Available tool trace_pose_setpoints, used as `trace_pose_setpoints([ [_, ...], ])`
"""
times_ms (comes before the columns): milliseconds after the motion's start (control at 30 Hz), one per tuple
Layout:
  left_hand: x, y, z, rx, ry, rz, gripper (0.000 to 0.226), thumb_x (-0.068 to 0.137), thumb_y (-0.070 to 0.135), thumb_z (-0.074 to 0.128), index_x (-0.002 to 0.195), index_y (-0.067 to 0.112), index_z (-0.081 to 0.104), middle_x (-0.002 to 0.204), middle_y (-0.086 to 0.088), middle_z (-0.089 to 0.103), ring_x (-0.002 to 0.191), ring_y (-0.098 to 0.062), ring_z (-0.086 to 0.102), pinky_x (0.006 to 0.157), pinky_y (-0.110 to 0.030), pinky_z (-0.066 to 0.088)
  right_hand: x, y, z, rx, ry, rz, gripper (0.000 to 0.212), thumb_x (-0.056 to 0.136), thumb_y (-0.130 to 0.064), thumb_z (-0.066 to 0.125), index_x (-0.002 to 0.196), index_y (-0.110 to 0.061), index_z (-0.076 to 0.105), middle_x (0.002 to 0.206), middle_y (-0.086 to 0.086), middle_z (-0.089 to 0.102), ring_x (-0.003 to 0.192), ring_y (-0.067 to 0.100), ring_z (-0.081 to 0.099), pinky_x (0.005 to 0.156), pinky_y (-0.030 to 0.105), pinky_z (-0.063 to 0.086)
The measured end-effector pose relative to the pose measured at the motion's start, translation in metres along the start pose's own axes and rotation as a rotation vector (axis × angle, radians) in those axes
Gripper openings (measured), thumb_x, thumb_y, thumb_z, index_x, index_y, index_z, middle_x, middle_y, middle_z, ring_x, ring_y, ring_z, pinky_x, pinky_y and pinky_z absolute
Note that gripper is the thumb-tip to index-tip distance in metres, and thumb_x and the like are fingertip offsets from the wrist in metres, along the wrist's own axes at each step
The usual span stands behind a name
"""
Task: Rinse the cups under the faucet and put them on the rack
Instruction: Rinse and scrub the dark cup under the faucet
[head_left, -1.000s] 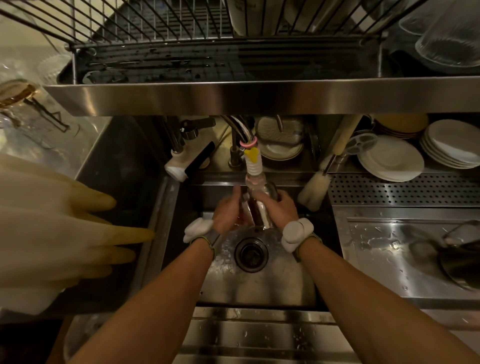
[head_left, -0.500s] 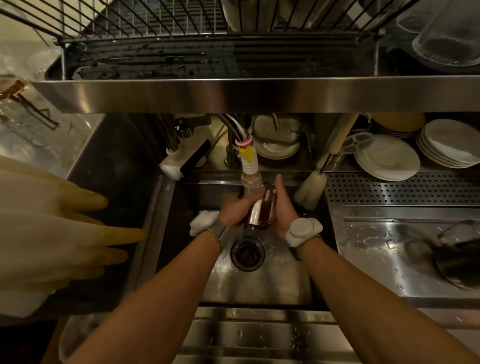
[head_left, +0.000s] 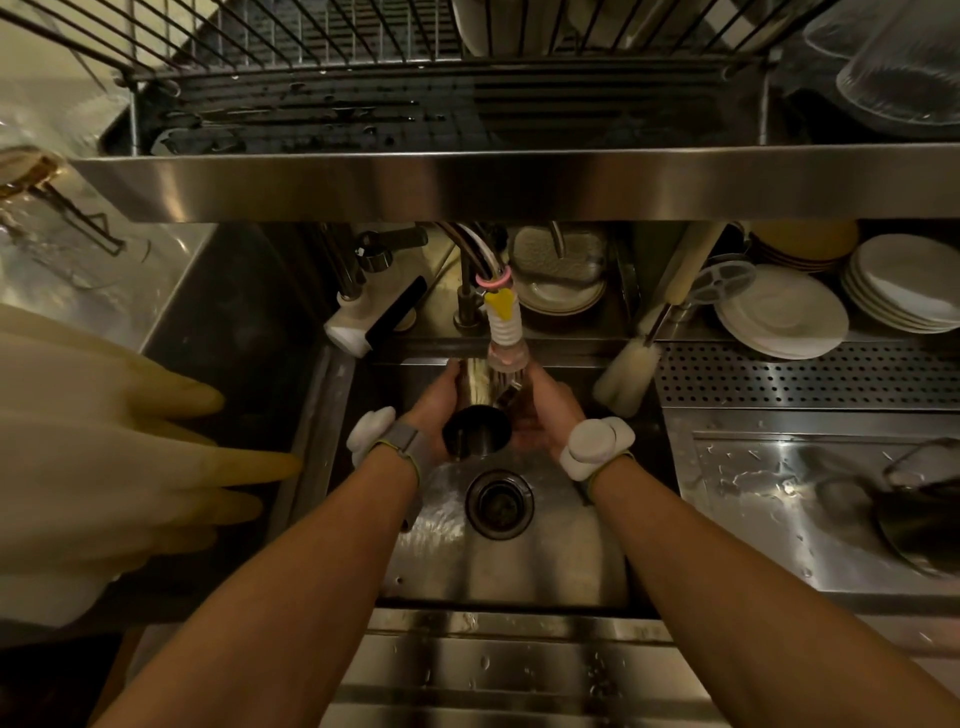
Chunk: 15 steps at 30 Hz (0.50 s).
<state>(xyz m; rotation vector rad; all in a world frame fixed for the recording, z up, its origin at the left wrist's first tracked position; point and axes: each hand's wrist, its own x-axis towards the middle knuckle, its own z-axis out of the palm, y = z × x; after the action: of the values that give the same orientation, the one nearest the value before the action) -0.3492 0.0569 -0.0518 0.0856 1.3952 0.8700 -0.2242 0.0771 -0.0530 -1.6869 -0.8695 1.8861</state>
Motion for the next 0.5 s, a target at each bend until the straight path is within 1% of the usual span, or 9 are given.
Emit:
trace_pose_setpoints([
  [100,0.000,-0.003,-0.001,-0.112,0.018,-0.085,0.066,0.093,0.063,0.031,0.121,0.011,0.060,0.115,-0.018,0.064,0.113,-0.034,0.057,0.102,-0.047,0.043,-0.005,-0.002,0.003,-0.026,-0.011,-0.021,0.027,0.091,-0.040,0.056,0.081,-0.015,0.062,0.089,0.010,0.064,0.077,0.025,0.061,0.058,0.030,0.050],
  [133,0.001,-0.004,-0.001,-0.123,0.017,-0.109,0.069,0.091,0.066,0.032,0.120,0.011,0.061,0.117,-0.018,0.064,0.113,-0.035,0.058,0.105,-0.049,0.041,-0.006,-0.002,0.003,-0.041,-0.006,-0.032,0.022,0.091,-0.033,0.056,0.078,-0.016,0.061,0.091,0.010,0.062,0.079,0.026,0.060,0.056,0.029,0.048],
  [167,0.004,-0.005,0.000,-0.130,0.014,-0.123,0.073,0.089,0.069,0.031,0.124,0.011,0.060,0.121,-0.019,0.063,0.115,-0.036,0.057,0.106,-0.051,0.040,-0.006,-0.001,0.003,-0.047,0.005,-0.043,0.020,0.092,-0.027,0.055,0.076,-0.017,0.060,0.092,0.011,0.061,0.082,0.028,0.059,0.056,0.029,0.048],
  [233,0.008,-0.007,0.002,-0.148,-0.038,-0.126,0.075,0.088,0.071,0.031,0.125,0.011,0.059,0.124,-0.021,0.062,0.115,-0.036,0.058,0.105,-0.051,0.041,-0.007,0.000,0.001,-0.033,0.038,-0.065,0.019,0.093,-0.022,0.053,0.078,-0.014,0.062,0.096,0.013,0.063,0.082,0.027,0.059,0.059,0.030,0.049],
  [300,0.006,-0.007,0.008,-0.123,-0.097,-0.092,0.069,0.090,0.067,0.034,0.115,0.009,0.062,0.112,-0.021,0.065,0.103,-0.034,0.062,0.098,-0.048,0.046,-0.006,0.002,-0.003,0.055,0.088,-0.051,0.019,0.095,-0.023,0.050,0.092,-0.010,0.064,0.105,0.016,0.065,0.084,0.028,0.061,0.061,0.033,0.051],
  [367,0.006,-0.007,0.014,-0.102,-0.127,-0.050,0.059,0.090,0.063,0.041,0.107,0.010,0.062,0.102,-0.019,0.066,0.091,-0.032,0.063,0.084,-0.046,0.051,-0.003,0.004,-0.010,0.160,0.134,-0.009,0.032,0.099,-0.032,0.043,0.112,-0.008,0.060,0.116,0.018,0.062,0.095,0.034,0.061,0.062,0.037,0.051],
  [400,0.005,-0.006,0.018,-0.085,-0.110,-0.034,0.056,0.090,0.061,0.044,0.107,0.011,0.062,0.102,-0.019,0.067,0.088,-0.031,0.064,0.078,-0.044,0.053,-0.002,0.004,-0.012,0.189,0.143,0.012,0.041,0.100,-0.039,0.039,0.121,-0.008,0.055,0.118,0.016,0.060,0.102,0.037,0.061,0.060,0.038,0.050],
  [433,0.003,-0.005,0.021,-0.061,-0.092,-0.006,0.055,0.090,0.060,0.047,0.110,0.011,0.063,0.107,-0.018,0.067,0.087,-0.030,0.064,0.072,-0.042,0.054,0.001,0.006,-0.014,0.192,0.144,0.019,0.049,0.099,-0.047,0.035,0.127,-0.009,0.051,0.120,0.014,0.058,0.107,0.037,0.060,0.058,0.037,0.050],
  [500,0.005,-0.004,0.022,0.021,-0.010,0.064,0.050,0.089,0.049,0.055,0.119,0.009,0.060,0.115,-0.017,0.066,0.081,-0.027,0.065,0.063,-0.037,0.054,0.006,0.007,-0.014,0.142,0.130,0.002,0.059,0.096,-0.056,0.033,0.135,-0.013,0.045,0.127,0.012,0.055,0.113,0.036,0.058,0.061,0.036,0.051],
])
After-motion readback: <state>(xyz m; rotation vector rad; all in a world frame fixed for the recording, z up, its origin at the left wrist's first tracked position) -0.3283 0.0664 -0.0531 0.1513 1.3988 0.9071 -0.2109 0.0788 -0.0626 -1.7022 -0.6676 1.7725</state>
